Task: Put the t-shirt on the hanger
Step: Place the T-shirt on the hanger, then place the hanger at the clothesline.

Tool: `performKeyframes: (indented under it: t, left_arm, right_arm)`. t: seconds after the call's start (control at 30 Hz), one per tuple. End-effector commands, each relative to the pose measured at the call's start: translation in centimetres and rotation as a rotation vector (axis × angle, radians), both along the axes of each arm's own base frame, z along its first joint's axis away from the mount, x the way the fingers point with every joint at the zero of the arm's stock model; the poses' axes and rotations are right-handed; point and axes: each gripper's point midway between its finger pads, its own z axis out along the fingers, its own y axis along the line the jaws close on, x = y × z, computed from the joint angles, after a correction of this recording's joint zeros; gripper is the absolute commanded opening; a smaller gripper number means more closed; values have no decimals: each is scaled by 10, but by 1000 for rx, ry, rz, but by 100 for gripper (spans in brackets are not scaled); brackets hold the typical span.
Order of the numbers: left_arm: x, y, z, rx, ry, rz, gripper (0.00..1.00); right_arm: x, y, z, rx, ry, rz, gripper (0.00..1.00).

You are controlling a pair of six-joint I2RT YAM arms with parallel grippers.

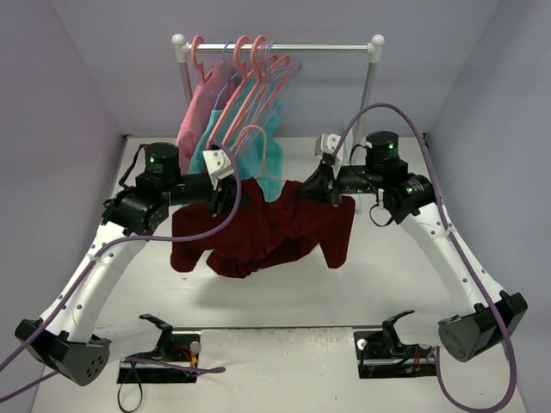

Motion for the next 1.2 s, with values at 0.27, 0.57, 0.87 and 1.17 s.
performKeyframes:
  t: [0.27,0.57,0.87,1.17]
  left_arm:
    - [13,58,53,41,-231,345,58]
    - [23,131,136,-78,-323,811,63]
    - [14,146,194,-168,-417,871,64]
    - [14,143,198,-185,-411,861,64]
  right_arm:
    - [10,-49,63,69,-195,-206,0]
    - [8,-98,125,97,-393,-389,0]
    - [30,-155,209,66,-650,-604,0]
    - [42,-189,292,104,-810,-796,0]
